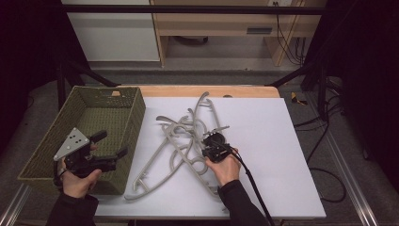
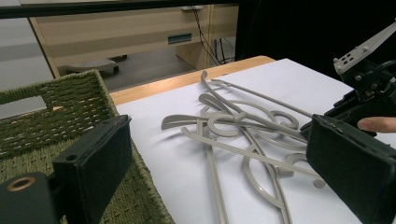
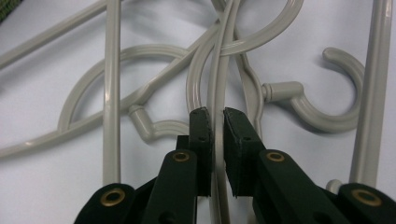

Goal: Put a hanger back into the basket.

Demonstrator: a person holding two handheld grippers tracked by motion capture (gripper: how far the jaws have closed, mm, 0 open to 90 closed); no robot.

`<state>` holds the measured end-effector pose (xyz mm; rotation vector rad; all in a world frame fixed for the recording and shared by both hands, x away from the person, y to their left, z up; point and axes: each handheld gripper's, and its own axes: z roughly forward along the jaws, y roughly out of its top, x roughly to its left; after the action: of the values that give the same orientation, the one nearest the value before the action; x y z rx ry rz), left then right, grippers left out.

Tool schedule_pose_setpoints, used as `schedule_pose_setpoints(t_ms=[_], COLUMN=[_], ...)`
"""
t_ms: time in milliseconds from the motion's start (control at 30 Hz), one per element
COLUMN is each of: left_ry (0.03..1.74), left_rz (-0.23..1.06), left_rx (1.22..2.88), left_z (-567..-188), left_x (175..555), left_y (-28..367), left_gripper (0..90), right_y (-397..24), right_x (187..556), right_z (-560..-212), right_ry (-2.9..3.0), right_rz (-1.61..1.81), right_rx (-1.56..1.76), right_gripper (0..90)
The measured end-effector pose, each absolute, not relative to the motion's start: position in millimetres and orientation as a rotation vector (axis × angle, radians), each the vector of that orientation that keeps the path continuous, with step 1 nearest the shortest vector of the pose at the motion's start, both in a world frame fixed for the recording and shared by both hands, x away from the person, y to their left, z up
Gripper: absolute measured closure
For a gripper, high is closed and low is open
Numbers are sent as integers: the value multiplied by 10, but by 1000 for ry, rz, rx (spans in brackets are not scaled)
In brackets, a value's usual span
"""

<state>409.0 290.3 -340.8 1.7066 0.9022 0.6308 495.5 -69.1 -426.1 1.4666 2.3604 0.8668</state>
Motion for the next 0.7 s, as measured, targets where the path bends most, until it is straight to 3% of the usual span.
schedule_pose_setpoints(t_ms=[400,700], left_ry=[900,901], left_rz=[629,627], left_rx=[1706,1711], left_z=[-3408,-3425], left_x=[4089,4095], left_y=[2898,2866], left_gripper=[66,66], right_y=[-582,-389], right_x=[4925,4844], right_z=[-4144,-4374], right_ry=[2341,2399], right_rz=[992,1005], right_rx=[1564,1561], right_gripper=[817,815])
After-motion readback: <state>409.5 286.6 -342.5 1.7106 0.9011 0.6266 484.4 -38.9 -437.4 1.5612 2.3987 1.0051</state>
